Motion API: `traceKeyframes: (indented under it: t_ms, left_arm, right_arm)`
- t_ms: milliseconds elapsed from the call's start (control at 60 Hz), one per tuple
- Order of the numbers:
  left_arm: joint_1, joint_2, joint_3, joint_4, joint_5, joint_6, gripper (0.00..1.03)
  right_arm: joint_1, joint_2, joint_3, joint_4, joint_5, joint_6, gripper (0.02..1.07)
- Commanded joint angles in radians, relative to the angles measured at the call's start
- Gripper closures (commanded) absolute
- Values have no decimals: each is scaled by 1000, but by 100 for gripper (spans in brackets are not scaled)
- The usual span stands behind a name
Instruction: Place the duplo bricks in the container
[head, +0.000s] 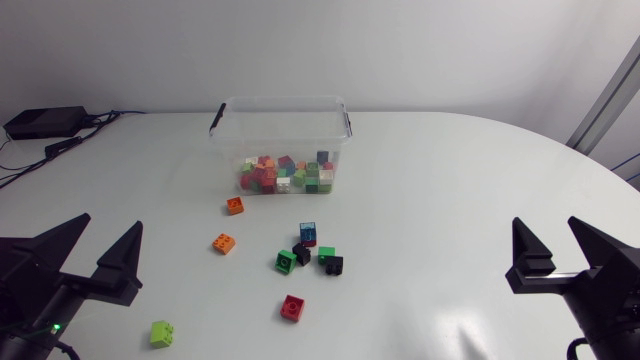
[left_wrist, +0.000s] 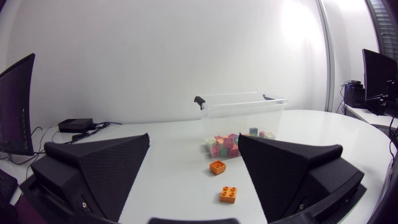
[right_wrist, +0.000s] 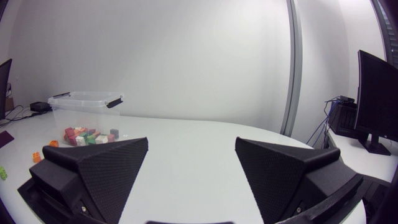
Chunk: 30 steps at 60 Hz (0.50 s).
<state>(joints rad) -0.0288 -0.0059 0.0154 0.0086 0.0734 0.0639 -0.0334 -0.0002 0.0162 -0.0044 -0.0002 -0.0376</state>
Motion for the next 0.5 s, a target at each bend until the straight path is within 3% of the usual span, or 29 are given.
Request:
traceKeyframes:
  t_ms: [0, 483]
  left_arm:
    - [-5, -8, -17, 10, 5, 4, 4]
    - [17, -9, 26, 14, -1, -22, 5]
  right_arm:
    - [10, -6, -18, -2, -4, -8, 6]
    - [-7, -7, 2, 20, -7, -12, 6]
